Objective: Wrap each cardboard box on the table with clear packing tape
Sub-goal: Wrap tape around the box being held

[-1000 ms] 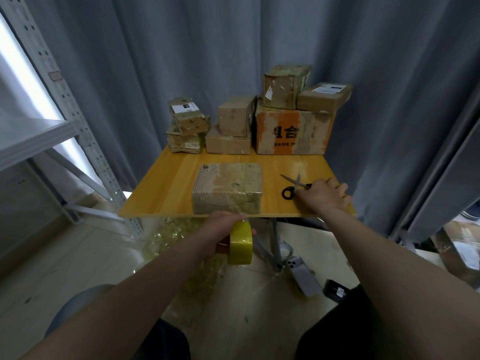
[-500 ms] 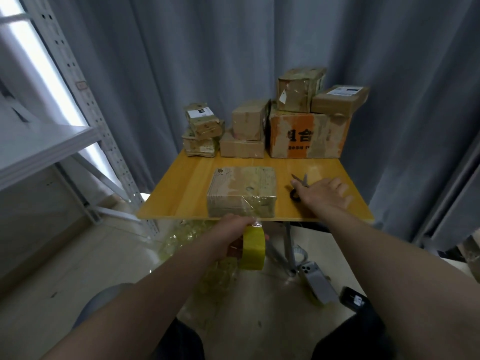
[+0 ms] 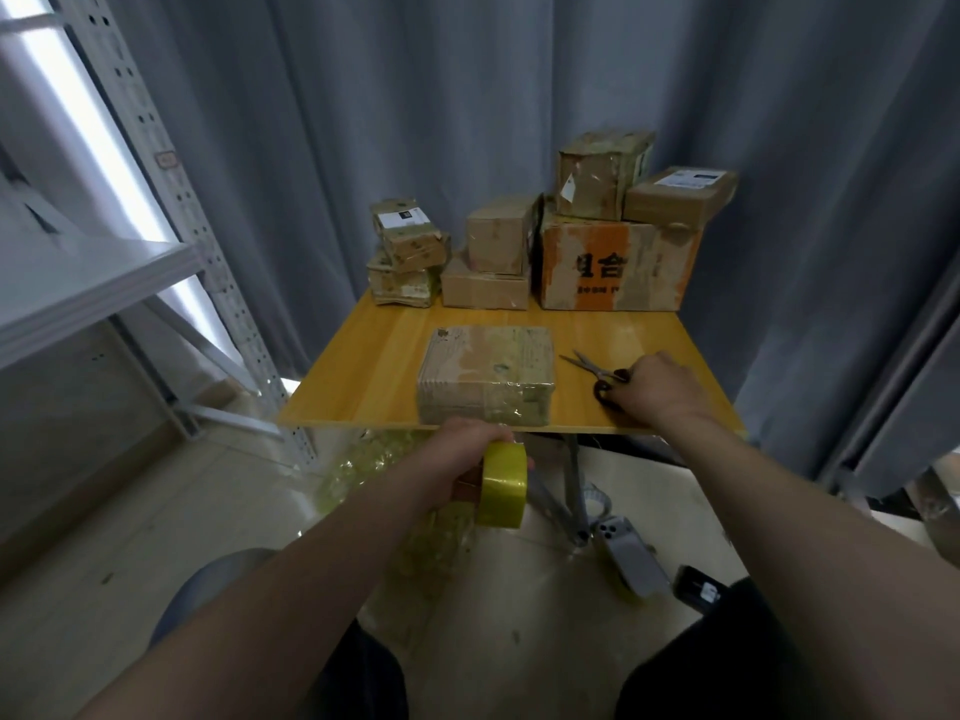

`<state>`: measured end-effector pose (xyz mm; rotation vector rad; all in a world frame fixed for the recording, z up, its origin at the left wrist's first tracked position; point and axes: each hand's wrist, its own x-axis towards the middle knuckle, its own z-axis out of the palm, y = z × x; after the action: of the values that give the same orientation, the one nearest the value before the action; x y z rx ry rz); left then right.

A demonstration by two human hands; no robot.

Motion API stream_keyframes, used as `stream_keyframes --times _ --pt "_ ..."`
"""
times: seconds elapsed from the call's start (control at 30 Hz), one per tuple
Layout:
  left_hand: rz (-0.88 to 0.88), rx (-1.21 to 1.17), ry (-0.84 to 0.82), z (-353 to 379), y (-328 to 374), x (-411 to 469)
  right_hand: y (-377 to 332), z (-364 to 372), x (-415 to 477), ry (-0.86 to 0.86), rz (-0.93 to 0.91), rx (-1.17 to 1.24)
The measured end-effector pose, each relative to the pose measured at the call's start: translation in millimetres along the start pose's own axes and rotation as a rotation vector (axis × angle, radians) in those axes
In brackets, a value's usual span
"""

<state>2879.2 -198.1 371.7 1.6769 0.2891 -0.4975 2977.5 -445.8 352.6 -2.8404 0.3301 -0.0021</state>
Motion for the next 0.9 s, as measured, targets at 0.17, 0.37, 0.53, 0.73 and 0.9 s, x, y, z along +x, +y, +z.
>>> stream_keyframes --times 0.17,0.37,0.53,0.73,0.9 --pt "0.029 -0.021 0.025 5 -2 -3 10 -33 -20 -0.078 0.034 0.183" --pt "0.059 -0.025 0.043 9 -4 -5 27 -36 -44 -0.694 -0.191 1.234" --pt "0.085 -0.036 0.054 9 -8 -4 47 -34 -53 -1.168 -0.309 0.895" --pt "0.067 -0.054 0.053 7 -9 3 41 -36 -46 -1.011 -0.238 0.549" --pt "0.05 -0.05 0.057 4 -9 6 3 -40 -39 -0.939 -0.297 0.389"
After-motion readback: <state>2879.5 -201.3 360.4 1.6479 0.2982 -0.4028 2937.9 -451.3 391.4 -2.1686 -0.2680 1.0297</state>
